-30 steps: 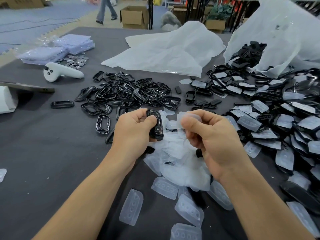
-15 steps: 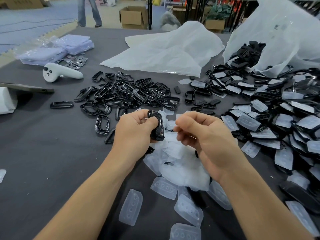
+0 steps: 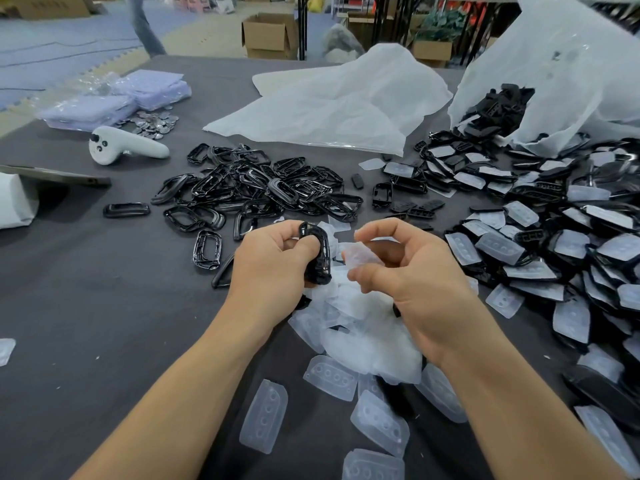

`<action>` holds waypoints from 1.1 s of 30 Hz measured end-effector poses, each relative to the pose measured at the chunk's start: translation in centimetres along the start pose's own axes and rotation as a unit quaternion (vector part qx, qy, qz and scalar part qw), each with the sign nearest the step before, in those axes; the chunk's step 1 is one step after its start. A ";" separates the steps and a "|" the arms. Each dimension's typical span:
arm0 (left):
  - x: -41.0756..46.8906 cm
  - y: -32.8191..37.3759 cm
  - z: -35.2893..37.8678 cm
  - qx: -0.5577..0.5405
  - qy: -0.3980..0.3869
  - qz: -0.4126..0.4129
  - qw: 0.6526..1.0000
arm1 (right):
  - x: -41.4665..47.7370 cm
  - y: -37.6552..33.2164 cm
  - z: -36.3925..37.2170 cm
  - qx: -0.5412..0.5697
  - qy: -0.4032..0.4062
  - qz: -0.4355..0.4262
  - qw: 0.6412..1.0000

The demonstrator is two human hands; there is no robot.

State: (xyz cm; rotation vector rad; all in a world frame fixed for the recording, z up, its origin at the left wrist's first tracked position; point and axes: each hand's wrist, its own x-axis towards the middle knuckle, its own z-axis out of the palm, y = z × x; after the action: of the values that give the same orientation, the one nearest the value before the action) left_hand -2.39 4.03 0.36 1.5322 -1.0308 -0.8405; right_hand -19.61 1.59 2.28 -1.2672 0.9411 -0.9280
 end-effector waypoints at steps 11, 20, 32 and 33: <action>-0.2 0.2 -0.1 0.009 0.001 -0.004 1.000 | 0.0 0.4 0.1 -0.050 0.018 -0.019 0.998; -0.3 0.4 -0.2 -0.011 -0.010 -0.008 1.000 | 0.2 0.9 0.0 -0.104 0.030 -0.053 0.993; -0.4 0.9 -0.2 -0.143 -0.083 -0.088 0.982 | -0.3 1.1 0.6 -0.278 0.080 -0.111 0.951; -0.4 1.0 -0.2 -0.147 -0.090 -0.089 0.981 | -0.4 1.1 0.6 -0.296 0.084 -0.122 0.944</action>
State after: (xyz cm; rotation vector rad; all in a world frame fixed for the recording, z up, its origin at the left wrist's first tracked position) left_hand -2.54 4.41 1.43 1.3255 -0.8583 -1.2192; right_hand -19.16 2.24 1.27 -1.8680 1.2758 -0.9903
